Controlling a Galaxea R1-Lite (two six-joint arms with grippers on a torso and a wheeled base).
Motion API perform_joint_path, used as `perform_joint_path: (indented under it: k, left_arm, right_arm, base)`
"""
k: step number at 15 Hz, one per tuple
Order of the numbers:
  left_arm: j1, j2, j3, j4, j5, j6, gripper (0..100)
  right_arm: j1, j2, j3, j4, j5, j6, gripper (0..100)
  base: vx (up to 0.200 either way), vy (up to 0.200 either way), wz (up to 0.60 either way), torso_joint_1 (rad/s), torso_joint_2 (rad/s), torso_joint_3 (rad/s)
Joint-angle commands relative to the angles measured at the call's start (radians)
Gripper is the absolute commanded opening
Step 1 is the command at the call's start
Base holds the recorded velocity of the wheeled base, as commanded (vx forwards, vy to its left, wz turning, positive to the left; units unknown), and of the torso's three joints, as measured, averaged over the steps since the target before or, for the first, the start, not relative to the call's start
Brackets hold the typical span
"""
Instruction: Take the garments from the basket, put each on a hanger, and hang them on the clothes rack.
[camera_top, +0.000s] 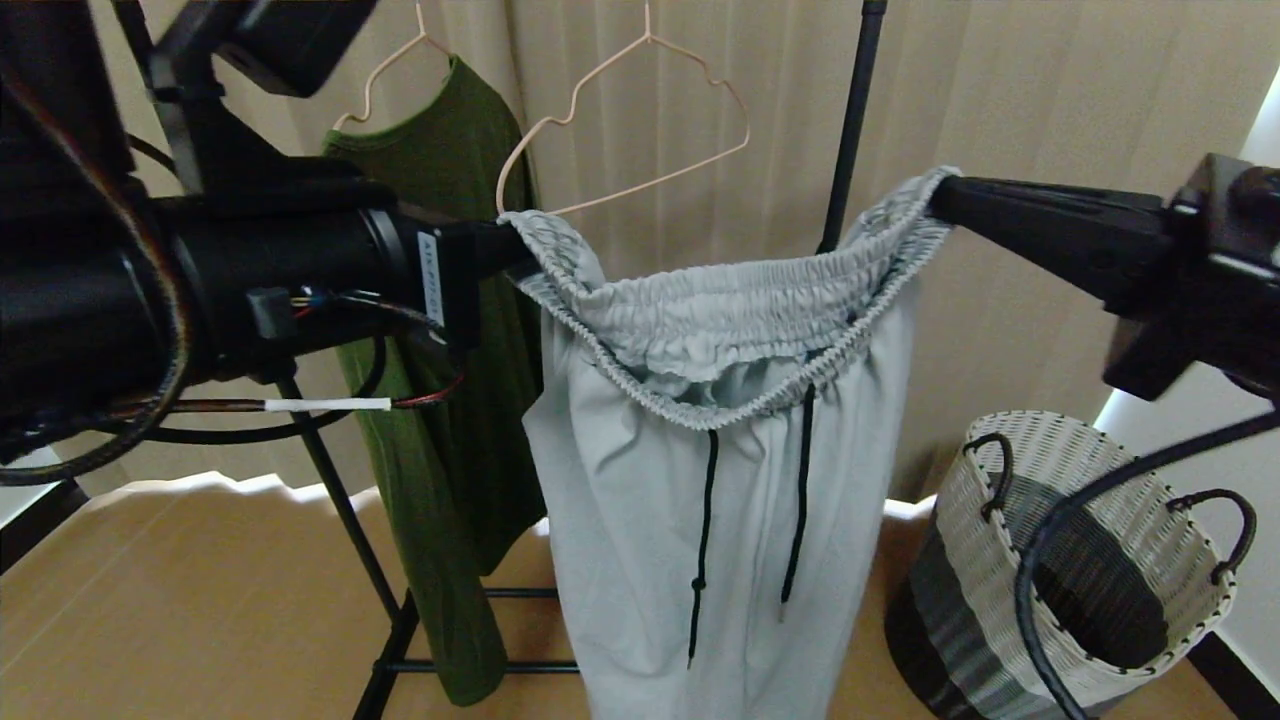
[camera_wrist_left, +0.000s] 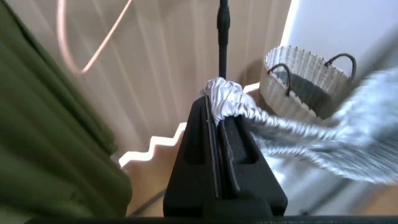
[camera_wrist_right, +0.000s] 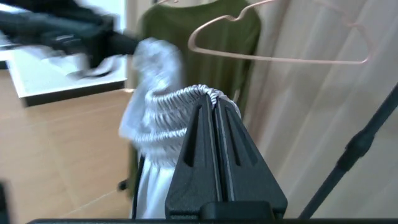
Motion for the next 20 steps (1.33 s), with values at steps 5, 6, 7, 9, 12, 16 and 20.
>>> perform_joint_path:
  k: [5,6,7,9,12,16,20]
  left_arm:
    - [0.001,-0.194,0.013,0.115,-0.005,-0.013,0]
    - [0.0,-0.206,0.019,0.118,-0.005,-0.014,0]
    - [0.001,-0.223,0.035,0.118,-0.005,-0.014,0]
    - [0.003,-0.261,0.067,0.118,-0.003,-0.014,0]
    - [0.003,-0.286,0.085,0.12,-0.003,-0.014,0]
    - [0.004,-0.264,0.093,0.112,-0.005,-0.039,0]
    - [0.013,-0.094,-0.028,0.112,0.001,-0.042,0]
  right_arm:
    - [-0.023,0.315,-0.181,-0.079,0.002,0.009,0]
    - [-0.024,0.333,-0.187,-0.091,0.001,0.018,0]
    - [-0.024,0.352,-0.193,-0.112,-0.001,0.025,0]
    - [-0.039,0.364,-0.195,-0.134,-0.001,0.028,0]
    - [-0.055,0.37,-0.193,-0.134,-0.001,0.028,0]
    - [-0.058,0.352,-0.187,-0.134,-0.007,0.027,0]
    - [-0.078,0.281,-0.19,-0.123,-0.008,0.022,0]
  base:
    - [0.0,0.0,0.0,0.0,0.0,0.0]
    - [0.0,0.0,0.0,0.0,0.0,0.0]
    - [0.0,0.0,0.0,0.0,0.0,0.0]
    - [0.0,0.0,0.0,0.0,0.0,0.0]
    - [0.0,0.0,0.0,0.0,0.0,0.0]
    - [0.0,0.0,0.0,0.0,0.0,0.0]
    - [0.0,0.0,0.0,0.0,0.0,0.0]
